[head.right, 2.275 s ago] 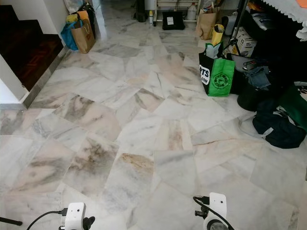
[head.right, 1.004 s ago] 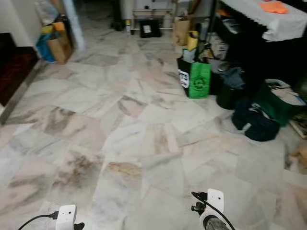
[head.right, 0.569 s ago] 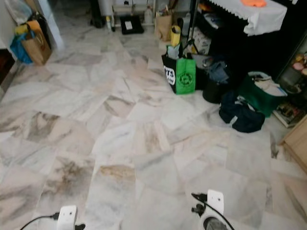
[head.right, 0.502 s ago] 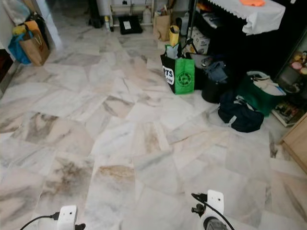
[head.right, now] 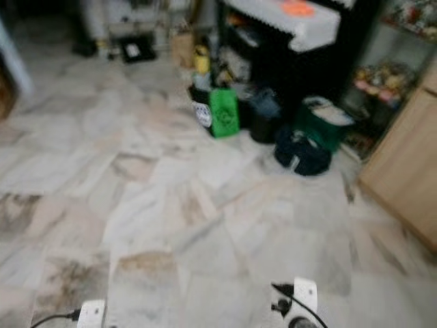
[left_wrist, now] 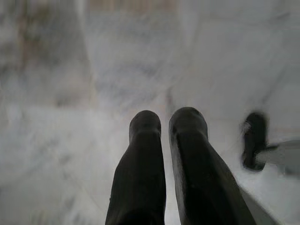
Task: Setting the table
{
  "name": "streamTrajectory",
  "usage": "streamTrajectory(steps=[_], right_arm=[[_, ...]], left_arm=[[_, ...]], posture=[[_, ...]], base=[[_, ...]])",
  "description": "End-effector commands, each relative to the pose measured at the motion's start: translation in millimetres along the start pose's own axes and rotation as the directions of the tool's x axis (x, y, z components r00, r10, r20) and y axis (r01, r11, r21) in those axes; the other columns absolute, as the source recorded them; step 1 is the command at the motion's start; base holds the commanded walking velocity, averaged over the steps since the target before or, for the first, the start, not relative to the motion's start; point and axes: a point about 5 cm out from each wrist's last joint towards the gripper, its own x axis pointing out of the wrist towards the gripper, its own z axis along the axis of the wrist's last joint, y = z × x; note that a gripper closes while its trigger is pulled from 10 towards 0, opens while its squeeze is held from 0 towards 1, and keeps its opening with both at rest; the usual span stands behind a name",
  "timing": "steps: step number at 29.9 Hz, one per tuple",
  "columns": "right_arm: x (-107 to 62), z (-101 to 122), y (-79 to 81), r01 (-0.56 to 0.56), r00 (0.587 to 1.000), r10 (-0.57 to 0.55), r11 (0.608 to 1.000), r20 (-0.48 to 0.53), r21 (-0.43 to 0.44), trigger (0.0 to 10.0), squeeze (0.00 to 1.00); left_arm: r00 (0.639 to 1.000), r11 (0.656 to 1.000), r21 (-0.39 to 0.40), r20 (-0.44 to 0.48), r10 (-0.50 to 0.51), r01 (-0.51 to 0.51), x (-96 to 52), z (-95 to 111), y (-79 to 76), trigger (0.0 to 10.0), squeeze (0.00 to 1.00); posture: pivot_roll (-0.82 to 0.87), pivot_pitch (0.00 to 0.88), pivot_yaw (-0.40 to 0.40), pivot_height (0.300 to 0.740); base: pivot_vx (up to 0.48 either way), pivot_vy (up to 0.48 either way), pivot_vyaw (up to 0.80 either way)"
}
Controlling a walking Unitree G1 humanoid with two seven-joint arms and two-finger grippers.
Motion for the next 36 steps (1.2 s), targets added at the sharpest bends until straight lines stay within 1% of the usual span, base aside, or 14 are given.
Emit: streamTrajectory(steps=[1,24,28,36], right_arm=[[1.0,2.0,4.8,-0.007,1.000,0.007,1.000,0.002,0.004,10.0,0.00],[1.1,3.3,3.9,0.007,1.000,-0.008,1.000,0.008,0.016,10.0,0.00],[1.2,3.5,4.2,0.007,1.000,-0.008,1.000,0.008,0.016,10.0,0.00],[1.2,3.4,3.9,0.009,1.000,-0.010,1.000,0.008,0.018,10.0,0.00]], left_arm=[[0.999,1.000,0.013,-0.040,0.005,-0.004,-2.5,-11.6,3.6,10.0,0.00],[1.000,0.999,0.034,-0.029,-0.012,0.013,-1.5,-7.2,1.5,10.0,0.00],[0.999,0.998,0.056,-0.043,-0.018,0.020,-1.5,-9.1,-0.2,10.0,0.00],[0.999,0.998,0.053,-0.041,-0.018,0.020,-1.7,-9.9,-1.5,10.0,0.00]], posture=[[-0.08,0.040,0.008,0.740],[-0.08,0.038,0.017,0.740],[-0.08,0.036,0.016,0.740],[-0.08,0.034,0.015,0.740]], base=[[0.000,0.000,-0.79],[0.000,0.000,-0.79],[0.000,0.000,-0.79],[0.000,0.000,-0.79]])
